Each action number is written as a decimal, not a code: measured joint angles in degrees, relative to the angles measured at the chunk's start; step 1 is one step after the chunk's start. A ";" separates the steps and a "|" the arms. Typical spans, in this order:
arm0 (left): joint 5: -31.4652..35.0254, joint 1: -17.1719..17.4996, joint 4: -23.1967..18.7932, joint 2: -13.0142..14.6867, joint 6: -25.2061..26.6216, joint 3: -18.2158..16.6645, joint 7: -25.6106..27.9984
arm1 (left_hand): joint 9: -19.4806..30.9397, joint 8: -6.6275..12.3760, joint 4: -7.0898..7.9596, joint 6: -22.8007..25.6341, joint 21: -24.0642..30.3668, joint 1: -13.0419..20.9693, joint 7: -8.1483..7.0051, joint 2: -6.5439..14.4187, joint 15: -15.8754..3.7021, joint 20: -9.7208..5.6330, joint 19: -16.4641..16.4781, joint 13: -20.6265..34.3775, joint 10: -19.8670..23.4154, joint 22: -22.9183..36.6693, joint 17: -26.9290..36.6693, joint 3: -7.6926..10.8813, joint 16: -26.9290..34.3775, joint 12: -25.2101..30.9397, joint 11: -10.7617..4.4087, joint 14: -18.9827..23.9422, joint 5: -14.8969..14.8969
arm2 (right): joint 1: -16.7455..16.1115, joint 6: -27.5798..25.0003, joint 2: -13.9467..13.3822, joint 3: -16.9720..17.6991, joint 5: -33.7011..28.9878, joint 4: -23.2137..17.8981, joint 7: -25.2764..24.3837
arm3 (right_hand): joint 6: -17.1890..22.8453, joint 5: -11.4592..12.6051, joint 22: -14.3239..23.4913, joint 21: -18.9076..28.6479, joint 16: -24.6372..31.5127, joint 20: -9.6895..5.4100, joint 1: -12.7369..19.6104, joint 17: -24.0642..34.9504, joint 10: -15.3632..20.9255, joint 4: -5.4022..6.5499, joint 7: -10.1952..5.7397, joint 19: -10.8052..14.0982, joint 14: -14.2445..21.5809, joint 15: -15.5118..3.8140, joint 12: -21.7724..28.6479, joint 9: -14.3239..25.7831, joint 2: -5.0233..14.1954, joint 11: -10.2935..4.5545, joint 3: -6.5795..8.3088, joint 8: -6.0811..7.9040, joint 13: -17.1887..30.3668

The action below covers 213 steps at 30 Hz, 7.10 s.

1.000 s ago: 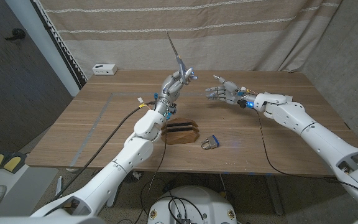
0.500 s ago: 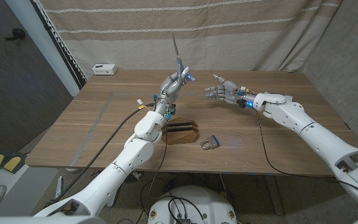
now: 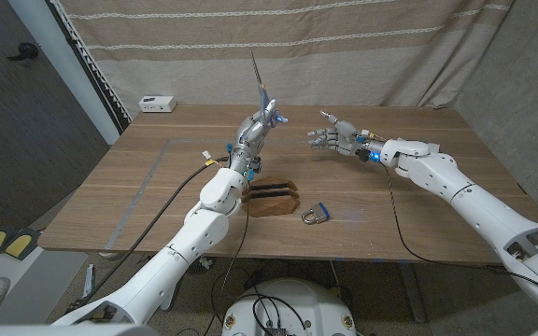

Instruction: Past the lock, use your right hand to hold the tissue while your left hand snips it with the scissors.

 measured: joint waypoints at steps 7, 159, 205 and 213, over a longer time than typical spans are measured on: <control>-0.15 0.45 -0.04 0.02 0.12 -0.38 0.87 | 0.39 0.09 -0.24 0.20 -0.34 -1.37 0.24 -1.36 0.00 -0.32 0.31 -0.66 0.48 0.00 0.27 0.24 0.00 -0.01 0.26 0.00 0.00 | -0.28 0.10 -0.17 0.11 0.13 -0.36 -0.22 | -0.31 0.00 0.00 -0.22 0.00 0.00 -0.34 0.00 0.21 -0.06 0.30 0.00 0.00 0.00 -0.27 0.00 -0.25 0.21 -0.38 0.00 -0.08; -0.61 -3.38 6.02 -0.09 -3.67 1.69 -9.19 | -16.41 -23.91 -0.61 0.46 -1.62 18.52 -3.91 16.13 3.14 -0.01 -3.71 1.89 -16.09 0.40 4.96 4.19 -4.03 -6.45 -0.96 -13.77 -2.31 | -2.17 0.15 -1.11 1.18 1.05 -3.28 -3.16 | -2.36 1.10 -0.01 -4.02 -0.82 0.93 -3.44 -1.06 0.72 -0.02 1.10 0.93 0.00 0.00 -0.27 -0.25 -0.60 0.71 -2.70 -0.50 -0.57; -1.81 -2.81 6.64 -2.83 -1.08 1.28 -4.07 | -12.97 -21.48 -0.66 7.57 -2.78 -2.72 4.50 -2.56 1.83 -0.31 5.02 4.96 -2.99 0.10 17.39 0.01 4.21 5.83 0.88 -6.18 -3.65 | -1.68 -0.26 -0.81 0.99 0.81 -3.41 -4.31 | -2.98 1.10 -0.02 -5.52 -1.24 1.77 -4.03 -1.32 0.71 -0.24 1.10 0.50 -0.11 -0.11 -0.27 -0.25 -0.48 0.71 -2.91 -0.50 -0.56; -1.04 -2.77 5.95 -2.13 -0.30 1.02 -2.91 | -11.22 -20.96 -0.89 7.96 -3.11 -5.40 5.12 -3.57 2.20 -0.31 5.02 4.59 -3.84 0.04 14.95 0.05 1.73 5.15 -0.17 -8.47 -5.06 | -1.28 0.21 -0.55 1.00 0.64 -2.76 -3.87 | -3.29 1.10 -0.02 -5.76 -1.45 1.99 -4.27 -1.32 0.40 -0.47 1.41 0.27 -0.25 -0.22 -0.67 -0.25 -0.72 1.02 -3.15 -0.50 -0.56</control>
